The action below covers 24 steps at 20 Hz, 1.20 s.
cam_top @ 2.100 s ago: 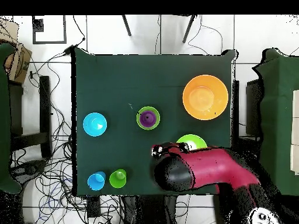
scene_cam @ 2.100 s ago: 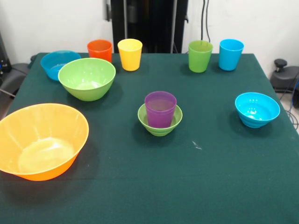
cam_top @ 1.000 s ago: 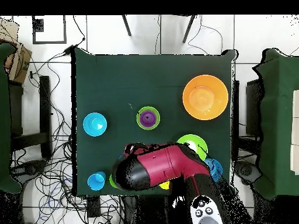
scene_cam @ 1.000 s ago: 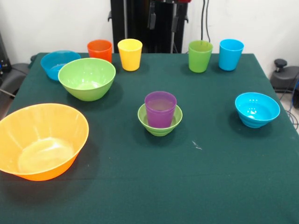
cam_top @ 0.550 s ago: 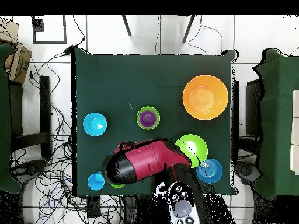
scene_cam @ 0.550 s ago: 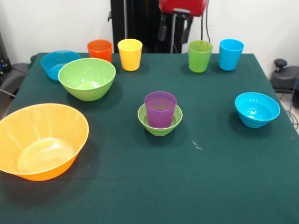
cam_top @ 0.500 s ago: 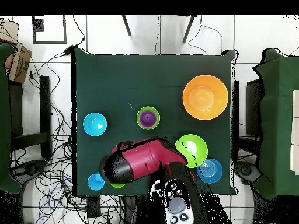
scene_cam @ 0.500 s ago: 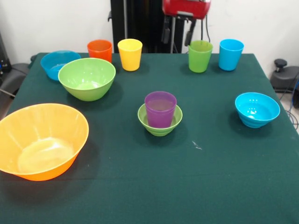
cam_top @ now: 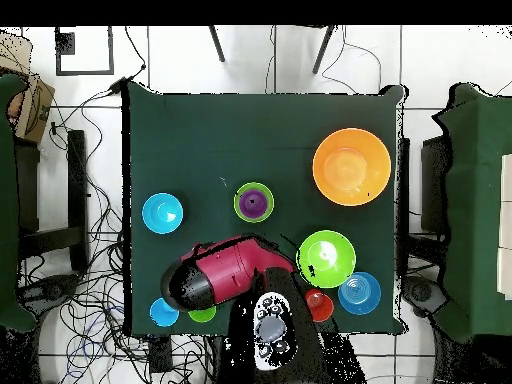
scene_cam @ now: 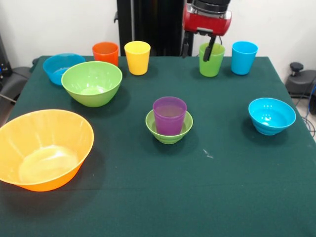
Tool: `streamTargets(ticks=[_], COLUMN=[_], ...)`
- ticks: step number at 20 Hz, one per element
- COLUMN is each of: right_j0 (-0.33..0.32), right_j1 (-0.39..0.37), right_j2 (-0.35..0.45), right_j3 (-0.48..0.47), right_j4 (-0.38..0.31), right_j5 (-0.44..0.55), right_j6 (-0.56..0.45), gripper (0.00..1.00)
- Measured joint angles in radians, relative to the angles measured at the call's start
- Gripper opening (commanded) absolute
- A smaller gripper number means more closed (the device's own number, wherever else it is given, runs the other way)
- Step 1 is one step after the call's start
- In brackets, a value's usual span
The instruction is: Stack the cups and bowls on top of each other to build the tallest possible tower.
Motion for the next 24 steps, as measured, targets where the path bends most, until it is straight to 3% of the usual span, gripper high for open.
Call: streamTargets(ticks=[10, 18, 24], right_j0=[0.095, 0.219, 0.284], right_j1=[0.049, 0.055, 0.038], right_j2=[-0.097, -0.143, -0.154], right_j3=[-0.015, -0.041, -0.087], right_j4=[0.059, 0.170, 0.269], right_j5=[0.000, 0.010, 0.077], right_j6=[0.028, 0.055, 0.055], gripper=[1.00, 1.00, 1.00])
